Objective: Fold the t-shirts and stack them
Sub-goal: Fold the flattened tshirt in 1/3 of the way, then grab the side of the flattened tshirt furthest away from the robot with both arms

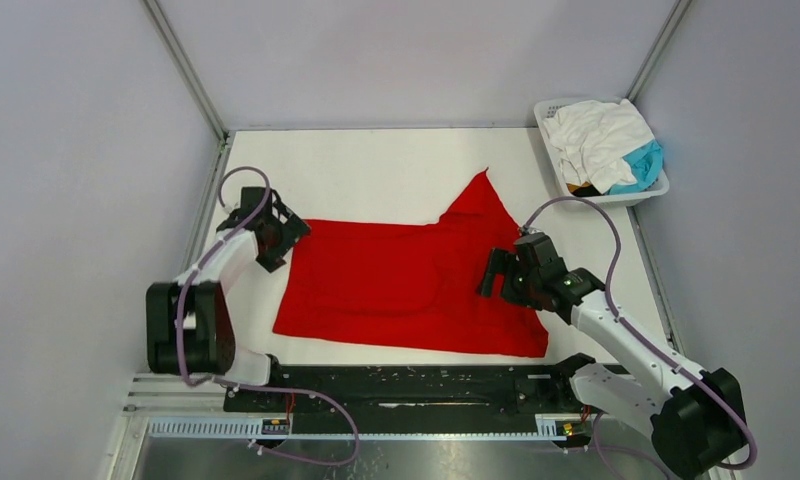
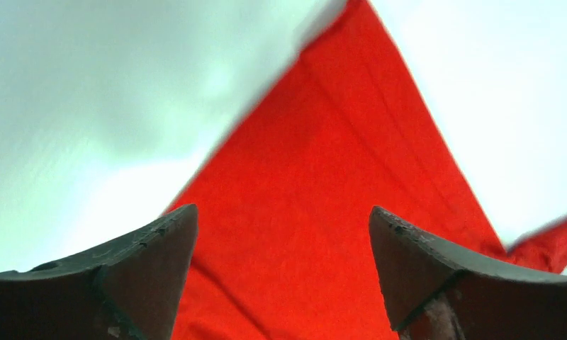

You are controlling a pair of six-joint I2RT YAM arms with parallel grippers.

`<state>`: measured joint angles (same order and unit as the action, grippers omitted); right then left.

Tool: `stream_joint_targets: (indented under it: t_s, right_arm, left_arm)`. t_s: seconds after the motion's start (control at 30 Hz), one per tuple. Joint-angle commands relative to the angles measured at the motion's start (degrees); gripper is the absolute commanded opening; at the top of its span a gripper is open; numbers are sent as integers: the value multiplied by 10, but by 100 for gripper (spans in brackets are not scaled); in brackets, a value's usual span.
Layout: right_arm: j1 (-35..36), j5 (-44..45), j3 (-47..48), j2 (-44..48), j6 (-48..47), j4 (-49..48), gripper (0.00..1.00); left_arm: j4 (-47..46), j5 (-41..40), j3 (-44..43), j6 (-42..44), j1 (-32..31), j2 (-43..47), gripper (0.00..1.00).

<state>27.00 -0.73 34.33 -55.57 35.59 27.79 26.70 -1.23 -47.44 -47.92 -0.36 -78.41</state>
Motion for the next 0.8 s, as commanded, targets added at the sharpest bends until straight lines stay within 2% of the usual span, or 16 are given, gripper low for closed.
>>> stream_joint_targets:
  t_s: [0.0, 0.13, 0.23, 0.77]
  right_arm:
    - [1, 35, 31, -22, -26, 5, 100]
    - [-1, 31, 43, -47, -38, 4, 100]
    - [-6, 32, 47, -52, -42, 5, 99]
    - [-18, 46, 50, -60, -53, 10, 99]
  left_arm:
    - [-45, 28, -84, 27, 34, -109, 84]
    - [-31, 23, -164, 33, 39, -205, 66]
    - [-16, 24, -201, 32, 44, -253, 58]
    - [-18, 54, -279, 27, 45, -332, 30]
